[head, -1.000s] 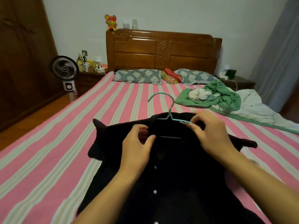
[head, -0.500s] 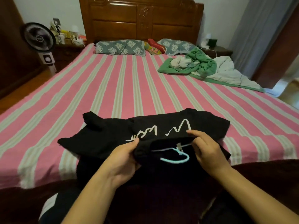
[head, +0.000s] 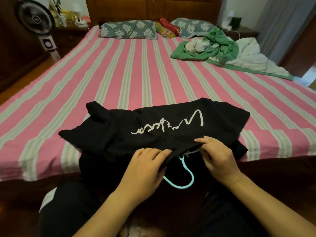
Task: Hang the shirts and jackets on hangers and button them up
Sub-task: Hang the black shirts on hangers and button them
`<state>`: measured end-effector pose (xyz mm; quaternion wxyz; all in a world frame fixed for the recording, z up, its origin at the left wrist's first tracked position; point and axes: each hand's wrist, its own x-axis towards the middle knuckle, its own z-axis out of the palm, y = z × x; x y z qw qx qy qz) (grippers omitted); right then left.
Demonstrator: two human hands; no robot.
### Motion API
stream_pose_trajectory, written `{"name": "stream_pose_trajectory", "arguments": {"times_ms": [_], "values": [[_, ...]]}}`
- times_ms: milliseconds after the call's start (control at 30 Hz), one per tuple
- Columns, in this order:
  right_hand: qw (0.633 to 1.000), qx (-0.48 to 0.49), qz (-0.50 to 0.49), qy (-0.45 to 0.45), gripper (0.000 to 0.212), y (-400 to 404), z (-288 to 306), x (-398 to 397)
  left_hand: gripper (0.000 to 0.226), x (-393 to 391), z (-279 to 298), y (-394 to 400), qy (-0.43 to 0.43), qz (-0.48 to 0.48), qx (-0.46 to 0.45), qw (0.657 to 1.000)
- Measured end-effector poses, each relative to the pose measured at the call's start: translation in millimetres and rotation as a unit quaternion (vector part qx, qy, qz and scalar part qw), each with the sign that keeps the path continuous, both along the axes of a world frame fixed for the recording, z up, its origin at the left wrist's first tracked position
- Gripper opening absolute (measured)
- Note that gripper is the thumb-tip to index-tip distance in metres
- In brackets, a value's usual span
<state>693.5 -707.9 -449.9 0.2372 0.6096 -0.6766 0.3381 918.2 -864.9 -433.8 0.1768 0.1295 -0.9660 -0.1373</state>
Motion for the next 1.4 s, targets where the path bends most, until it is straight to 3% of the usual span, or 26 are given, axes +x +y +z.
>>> {"name": "stream_pose_trajectory", "arguments": {"times_ms": [133,233,400,533,600,733,800,867,967,1033,1100,1267,1400], "values": [[0.999,0.021,0.021,-0.036,0.015,-20,40,-11,0.033,-7,29,-21,0.093,0.033,0.020,0.995],[0.991,0.055,-0.017,-0.121,0.008,-59,114,-43,0.047,-26,81,-67,0.089,0.025,0.050,0.994],[0.988,0.072,-0.042,-0.132,0.018,-143,189,-105,0.044,-90,149,-166,0.132,0.083,-0.105,0.982],[0.992,0.059,-0.057,-0.094,0.012,-221,203,-148,0.043,-138,169,-244,0.121,0.147,-0.131,0.973],[0.991,0.077,-0.056,-0.092,0.021,-251,217,-164,0.045,-153,179,-281,0.131,0.171,-0.128,0.968],[0.981,0.146,-0.046,-0.122,0.021,-284,261,-177,0.031,-157,217,-328,0.142,0.080,-0.069,0.984],[0.963,0.172,-0.032,-0.203,0.028,-287,299,-179,0.022,-153,254,-338,0.132,0.044,-0.015,0.990],[0.944,0.198,-0.020,-0.263,0.035,-279,339,-181,0.029,-141,298,-346,0.123,0.037,0.013,0.992],[0.943,0.242,-0.025,-0.227,0.020,-263,397,-166,0.037,-122,372,-349,0.097,0.037,0.076,0.992],[0.949,0.235,-0.024,-0.207,0.024,-269,446,-139,0.034,-116,426,-337,0.081,0.018,0.081,0.993],[0.965,0.204,-0.020,-0.161,0.036,-285,505,-114,0.031,-110,485,-330,0.088,0.002,0.056,0.995],[0.991,0.096,0.001,-0.089,0.057,-296,641,-106,0.034,-54,626,-348,0.141,0.067,-0.022,0.987],[0.994,0.046,0.041,-0.094,0.035,-315,713,-93,0.044,-18,708,-346,0.146,0.143,-0.127,0.971]]}}
